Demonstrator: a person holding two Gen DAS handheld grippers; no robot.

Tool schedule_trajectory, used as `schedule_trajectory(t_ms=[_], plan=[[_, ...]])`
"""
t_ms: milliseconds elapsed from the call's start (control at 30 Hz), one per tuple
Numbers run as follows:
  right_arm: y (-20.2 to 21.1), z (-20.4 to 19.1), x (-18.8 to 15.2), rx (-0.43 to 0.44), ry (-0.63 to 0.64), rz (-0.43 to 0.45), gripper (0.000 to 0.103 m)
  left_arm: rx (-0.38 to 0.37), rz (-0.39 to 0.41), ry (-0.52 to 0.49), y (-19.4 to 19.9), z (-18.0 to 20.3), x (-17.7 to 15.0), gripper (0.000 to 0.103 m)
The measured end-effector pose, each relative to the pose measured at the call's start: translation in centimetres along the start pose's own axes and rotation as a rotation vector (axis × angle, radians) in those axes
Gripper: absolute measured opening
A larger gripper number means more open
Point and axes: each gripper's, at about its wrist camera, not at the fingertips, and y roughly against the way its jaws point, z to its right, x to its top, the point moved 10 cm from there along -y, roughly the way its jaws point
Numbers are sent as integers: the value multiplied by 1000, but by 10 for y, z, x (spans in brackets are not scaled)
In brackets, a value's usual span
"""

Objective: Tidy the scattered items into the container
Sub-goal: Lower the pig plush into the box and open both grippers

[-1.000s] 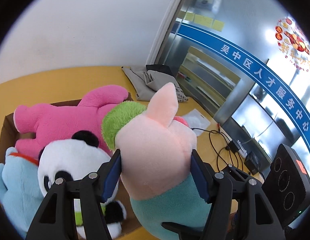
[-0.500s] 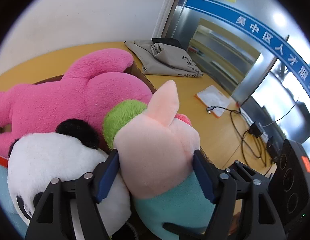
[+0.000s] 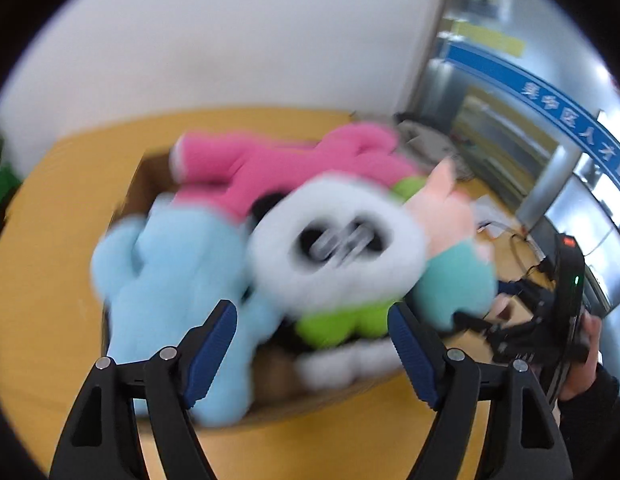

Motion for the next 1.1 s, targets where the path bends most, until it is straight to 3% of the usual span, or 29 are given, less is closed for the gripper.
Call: schedule_trajectory(t_ms=[100, 533, 667, 833, 967, 1100], plan=[[2, -1, -3, -21, -15, -5, 99, 24, -93, 75, -21, -34, -39, 78], [38, -13, -48, -27, -20, -30, 99, -9, -73, 66, 12, -33, -88, 77], [55, -15, -49, -56, -27, -3, 100, 33, -17, 88, 37, -37, -90, 77], [114, -24, -21, -173, 12, 161, 102, 39, 158, 124, 110, -40, -74, 78], [152, -59, -16, -98, 60, 232, 102, 84, 203, 121, 147, -40, -85, 78], [153, -100, -48, 34, 130, 171, 102, 92, 149, 158, 162, -44, -129, 78]])
